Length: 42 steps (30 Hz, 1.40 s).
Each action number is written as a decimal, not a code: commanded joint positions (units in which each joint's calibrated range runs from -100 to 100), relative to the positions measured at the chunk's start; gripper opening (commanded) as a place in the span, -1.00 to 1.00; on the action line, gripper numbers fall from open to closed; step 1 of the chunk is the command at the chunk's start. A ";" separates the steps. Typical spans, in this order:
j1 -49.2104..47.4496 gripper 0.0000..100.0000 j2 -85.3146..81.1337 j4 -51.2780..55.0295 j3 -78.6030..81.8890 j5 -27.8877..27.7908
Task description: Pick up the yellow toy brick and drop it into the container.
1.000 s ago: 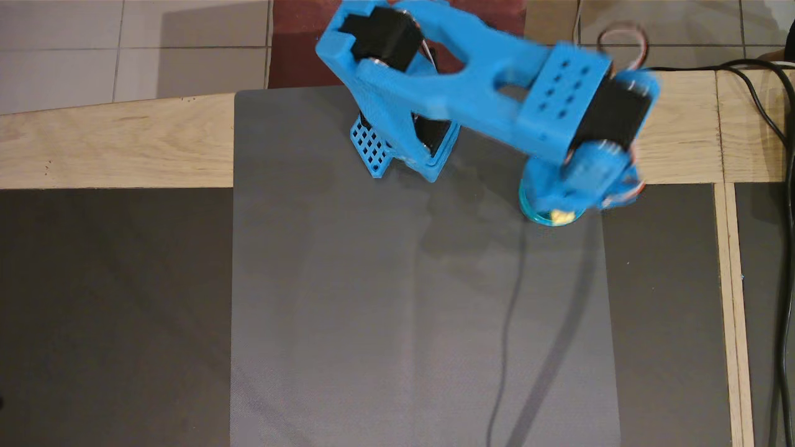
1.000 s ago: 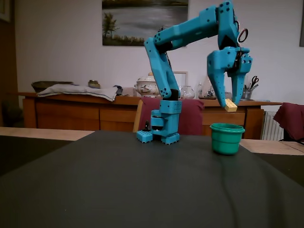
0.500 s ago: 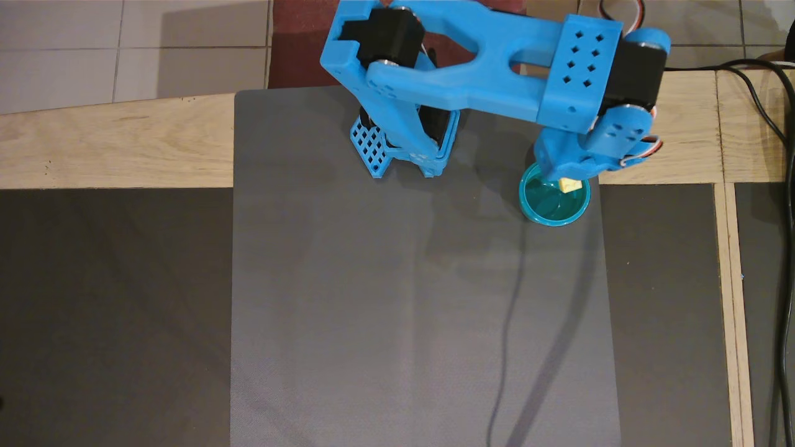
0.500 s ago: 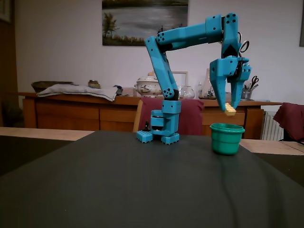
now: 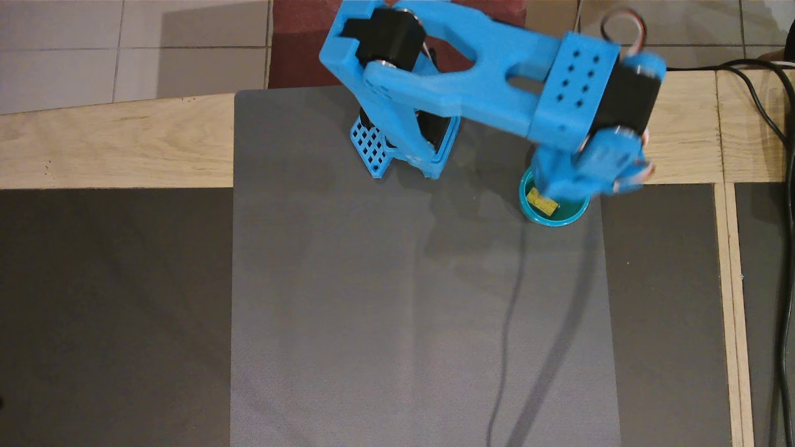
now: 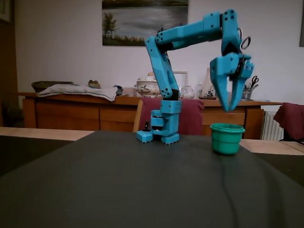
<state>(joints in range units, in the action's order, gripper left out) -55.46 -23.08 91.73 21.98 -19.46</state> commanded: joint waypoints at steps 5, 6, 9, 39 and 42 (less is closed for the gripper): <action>27.10 -1.00 -7.61 -1.77 -16.02 0.22; 30.89 -1.00 -8.71 -2.21 -16.74 1.79; 40.18 -1.00 -11.66 -5.59 -16.74 8.69; 52.86 -1.00 -75.57 -30.38 61.24 15.02; 52.86 -1.00 -75.57 -33.93 68.10 15.02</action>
<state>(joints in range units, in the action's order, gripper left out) -2.38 -98.47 60.76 85.59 -4.60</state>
